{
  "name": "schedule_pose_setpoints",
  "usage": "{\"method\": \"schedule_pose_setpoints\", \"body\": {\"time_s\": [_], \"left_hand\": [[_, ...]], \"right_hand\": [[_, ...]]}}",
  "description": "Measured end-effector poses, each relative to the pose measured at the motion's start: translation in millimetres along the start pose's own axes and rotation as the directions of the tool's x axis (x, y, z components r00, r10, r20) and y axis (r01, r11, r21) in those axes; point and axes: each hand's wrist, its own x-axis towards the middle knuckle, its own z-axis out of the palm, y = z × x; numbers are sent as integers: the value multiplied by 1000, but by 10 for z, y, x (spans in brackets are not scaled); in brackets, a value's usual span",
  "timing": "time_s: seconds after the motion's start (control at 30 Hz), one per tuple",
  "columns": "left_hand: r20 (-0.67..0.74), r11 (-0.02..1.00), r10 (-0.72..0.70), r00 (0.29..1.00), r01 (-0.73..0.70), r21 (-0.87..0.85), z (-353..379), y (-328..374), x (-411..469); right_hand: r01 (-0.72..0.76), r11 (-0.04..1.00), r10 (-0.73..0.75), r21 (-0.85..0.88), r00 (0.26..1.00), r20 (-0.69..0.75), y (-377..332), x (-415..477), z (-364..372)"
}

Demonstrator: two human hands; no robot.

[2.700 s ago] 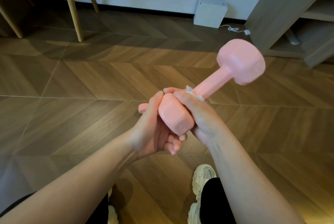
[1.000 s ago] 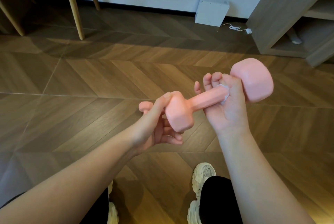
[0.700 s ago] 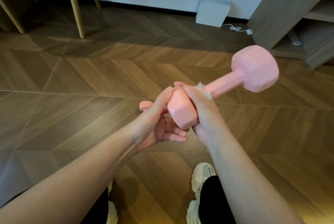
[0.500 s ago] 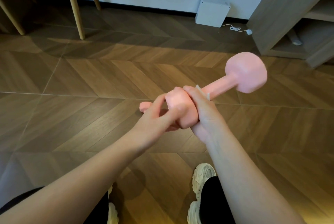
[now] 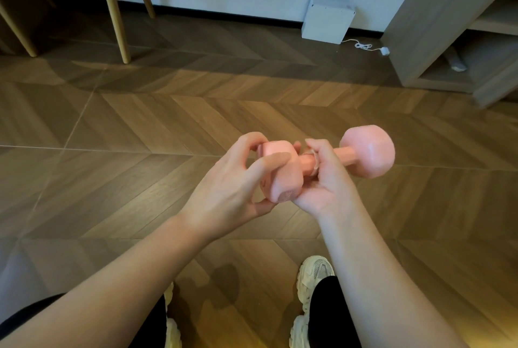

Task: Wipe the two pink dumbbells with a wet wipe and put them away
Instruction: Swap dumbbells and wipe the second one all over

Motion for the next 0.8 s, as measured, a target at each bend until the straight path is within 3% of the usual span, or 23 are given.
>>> {"method": "schedule_pose_setpoints", "body": {"time_s": [0.23, 0.4, 0.47, 0.53, 0.6, 0.67, 0.8], "left_hand": [[5, 999, 25, 1000, -25, -24, -41, -27, -5], [8, 928, -174, 985, 167, -333, 17, 12, -77], [172, 770, -372, 912, 407, -492, 15, 36, -88], [411, 502, -505, 759, 646, -575, 3, 29, -74], [605, 147, -506, 615, 752, -642, 1, 59, -56], [707, -146, -433, 559, 731, -667, 21, 144, -73], [726, -303, -383, 571, 665, -683, 3, 261, -93]], "right_hand": [[184, 981, -189, -56, 978, -91, -211, -95, 62], [265, 961, -273, -82, 957, -97, -228, -122, 58], [300, 947, -311, -116, 947, -83, -186, -119, 56], [330, 929, -344, -166, 937, -66, -166, -137, 72], [352, 910, -368, -218, 929, -35, -148, -180, 101], [377, 888, -387, -265, 922, 14, -109, -231, 116], [447, 820, -425, -357, 894, 141, -8, -319, 122]]}}
